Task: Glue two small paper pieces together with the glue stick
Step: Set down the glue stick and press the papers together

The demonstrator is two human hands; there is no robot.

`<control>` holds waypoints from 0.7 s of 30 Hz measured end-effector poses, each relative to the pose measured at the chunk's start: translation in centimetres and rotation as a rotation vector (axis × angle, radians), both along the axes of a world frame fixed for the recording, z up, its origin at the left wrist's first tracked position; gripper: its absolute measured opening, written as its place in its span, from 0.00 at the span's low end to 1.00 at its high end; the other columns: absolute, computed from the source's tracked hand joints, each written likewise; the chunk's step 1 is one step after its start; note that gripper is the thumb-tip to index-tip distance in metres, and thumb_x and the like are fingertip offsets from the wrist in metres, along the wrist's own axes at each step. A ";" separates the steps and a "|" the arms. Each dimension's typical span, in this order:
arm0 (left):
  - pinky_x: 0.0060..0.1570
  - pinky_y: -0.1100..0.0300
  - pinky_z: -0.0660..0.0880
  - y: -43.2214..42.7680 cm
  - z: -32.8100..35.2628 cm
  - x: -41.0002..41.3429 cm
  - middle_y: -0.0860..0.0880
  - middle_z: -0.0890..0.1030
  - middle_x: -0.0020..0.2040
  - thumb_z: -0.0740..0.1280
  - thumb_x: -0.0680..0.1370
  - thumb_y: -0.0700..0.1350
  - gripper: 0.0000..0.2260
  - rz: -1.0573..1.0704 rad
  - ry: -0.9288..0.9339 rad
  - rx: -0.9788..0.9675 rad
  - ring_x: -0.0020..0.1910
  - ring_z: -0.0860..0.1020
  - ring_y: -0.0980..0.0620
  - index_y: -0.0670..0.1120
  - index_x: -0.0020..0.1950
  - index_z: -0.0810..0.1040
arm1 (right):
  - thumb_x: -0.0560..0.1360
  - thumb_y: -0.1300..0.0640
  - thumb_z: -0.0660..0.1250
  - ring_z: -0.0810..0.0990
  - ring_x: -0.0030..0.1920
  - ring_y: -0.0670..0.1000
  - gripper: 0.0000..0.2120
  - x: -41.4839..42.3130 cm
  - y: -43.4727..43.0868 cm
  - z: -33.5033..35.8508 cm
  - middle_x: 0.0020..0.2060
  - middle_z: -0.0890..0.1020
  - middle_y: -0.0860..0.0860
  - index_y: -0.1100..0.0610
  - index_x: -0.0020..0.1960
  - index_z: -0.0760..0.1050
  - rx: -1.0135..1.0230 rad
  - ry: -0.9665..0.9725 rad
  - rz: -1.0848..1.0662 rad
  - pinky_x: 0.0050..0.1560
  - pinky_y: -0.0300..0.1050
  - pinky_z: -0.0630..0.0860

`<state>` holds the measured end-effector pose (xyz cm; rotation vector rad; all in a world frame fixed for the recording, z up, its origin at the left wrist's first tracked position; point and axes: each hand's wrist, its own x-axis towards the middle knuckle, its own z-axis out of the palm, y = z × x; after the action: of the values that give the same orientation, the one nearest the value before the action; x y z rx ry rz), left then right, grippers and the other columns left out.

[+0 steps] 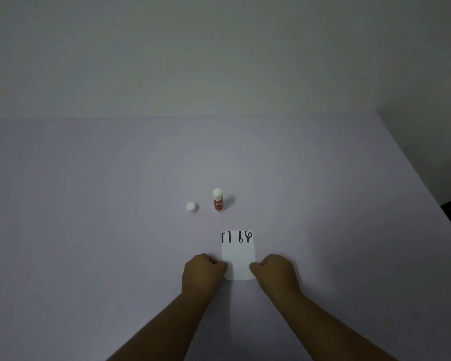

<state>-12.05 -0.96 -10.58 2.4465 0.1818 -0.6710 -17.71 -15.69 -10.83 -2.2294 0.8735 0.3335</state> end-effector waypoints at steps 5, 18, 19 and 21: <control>0.27 0.67 0.63 -0.1 0.1 0.0 0.55 0.74 0.31 0.68 0.71 0.48 0.05 -0.013 0.005 -0.009 0.31 0.71 0.60 0.48 0.36 0.75 | 0.71 0.53 0.66 0.73 0.34 0.52 0.20 0.1 0.0 0.1 0.25 0.68 0.49 0.53 0.25 0.61 0.002 0.013 -0.004 0.35 0.40 0.66; 0.44 0.57 0.69 0.8 0.1 1.3 0.60 0.55 0.76 0.60 0.74 0.49 0.27 -0.668 -0.389 0.211 0.62 0.66 0.48 0.55 0.73 0.60 | 0.71 0.51 0.66 0.77 0.41 0.55 0.16 0.4 0.0 0.9 0.37 0.76 0.56 0.54 0.29 0.63 -0.006 0.057 0.007 0.42 0.44 0.74; 0.47 0.55 0.71 0.9 0.1 1.5 0.60 0.55 0.77 0.59 0.74 0.50 0.27 -0.732 -0.396 0.234 0.65 0.66 0.48 0.54 0.74 0.59 | 0.71 0.50 0.66 0.79 0.43 0.57 0.16 0.4 0.0 1.0 0.38 0.77 0.57 0.54 0.31 0.65 -0.009 0.063 0.012 0.43 0.45 0.75; 0.56 0.50 0.70 1.0 0.0 1.9 0.57 0.55 0.77 0.59 0.74 0.56 0.30 -0.830 -0.367 0.272 0.70 0.62 0.48 0.52 0.75 0.56 | 0.71 0.50 0.66 0.80 0.45 0.58 0.15 0.4 0.0 1.2 0.38 0.77 0.57 0.55 0.32 0.66 -0.011 0.077 0.023 0.45 0.46 0.75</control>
<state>-10.17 0.08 -10.60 2.8220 -0.9890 -0.5192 -17.29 -15.67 -9.66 -2.2512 0.8924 0.4288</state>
